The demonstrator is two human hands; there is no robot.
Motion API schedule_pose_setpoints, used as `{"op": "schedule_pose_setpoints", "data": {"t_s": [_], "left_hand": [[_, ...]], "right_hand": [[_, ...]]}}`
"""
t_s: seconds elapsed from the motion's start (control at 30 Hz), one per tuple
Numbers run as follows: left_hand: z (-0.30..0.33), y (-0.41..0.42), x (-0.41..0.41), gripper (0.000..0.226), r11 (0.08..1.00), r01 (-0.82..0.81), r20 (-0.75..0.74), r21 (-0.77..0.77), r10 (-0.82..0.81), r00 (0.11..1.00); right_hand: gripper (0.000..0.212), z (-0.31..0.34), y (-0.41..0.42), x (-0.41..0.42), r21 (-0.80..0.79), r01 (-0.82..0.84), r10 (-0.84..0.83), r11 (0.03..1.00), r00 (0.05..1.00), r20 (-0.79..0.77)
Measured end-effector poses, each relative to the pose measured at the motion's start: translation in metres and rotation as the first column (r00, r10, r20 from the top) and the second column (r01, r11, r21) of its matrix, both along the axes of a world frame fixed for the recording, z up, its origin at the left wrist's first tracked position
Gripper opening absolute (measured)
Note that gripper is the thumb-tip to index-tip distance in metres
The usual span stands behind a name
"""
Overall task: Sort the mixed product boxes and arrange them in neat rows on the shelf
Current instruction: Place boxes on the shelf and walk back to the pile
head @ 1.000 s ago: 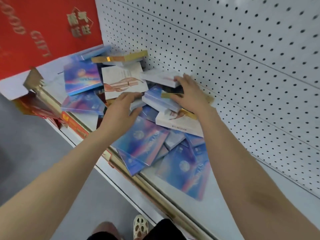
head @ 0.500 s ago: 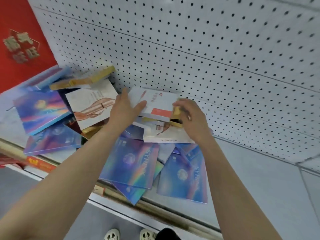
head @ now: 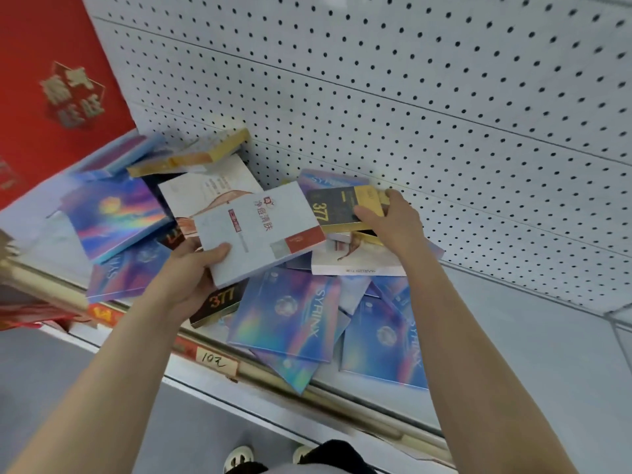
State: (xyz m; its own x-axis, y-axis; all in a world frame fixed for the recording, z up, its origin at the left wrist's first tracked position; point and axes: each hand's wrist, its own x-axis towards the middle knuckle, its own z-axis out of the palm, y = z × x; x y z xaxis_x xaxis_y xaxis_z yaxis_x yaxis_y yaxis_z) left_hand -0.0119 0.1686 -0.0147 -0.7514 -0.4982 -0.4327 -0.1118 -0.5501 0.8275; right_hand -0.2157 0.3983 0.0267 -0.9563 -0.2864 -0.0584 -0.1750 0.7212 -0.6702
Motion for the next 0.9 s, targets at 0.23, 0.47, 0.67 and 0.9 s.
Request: {"op": "schedule_pose_setpoints", "data": {"t_s": [0.23, 0.47, 0.67, 0.9], "left_hand": [[0.003, 0.002, 0.007, 0.046, 0.999, -0.046, -0.068, 0.0, 0.046, 0.997], [0.021, -0.003, 0.017, 0.055, 0.994, 0.022, -0.111, -0.103, -0.034, 0.993], [0.015, 0.008, 0.029, 0.065, 0.99, 0.046, -0.167, -0.133, -0.068, 0.984], [-0.014, 0.014, 0.049, 0.037, 0.997, 0.056, -0.051, -0.059, -0.059, 0.997]], "right_hand": [[0.069, -0.001, 0.001, 0.014, -0.238, 0.05, -0.036, 0.97, 0.997, 0.061], [0.064, -0.007, 0.017, 0.045, -0.479, 0.033, 0.018, 0.877, 0.995, 0.101], [0.062, -0.014, 0.029, 0.072, -0.528, 0.108, -0.086, 0.842, 0.994, 0.066], [0.042, -0.042, 0.053, 0.122, -0.602, 0.306, -0.292, 0.737, 0.948, 0.125]]}}
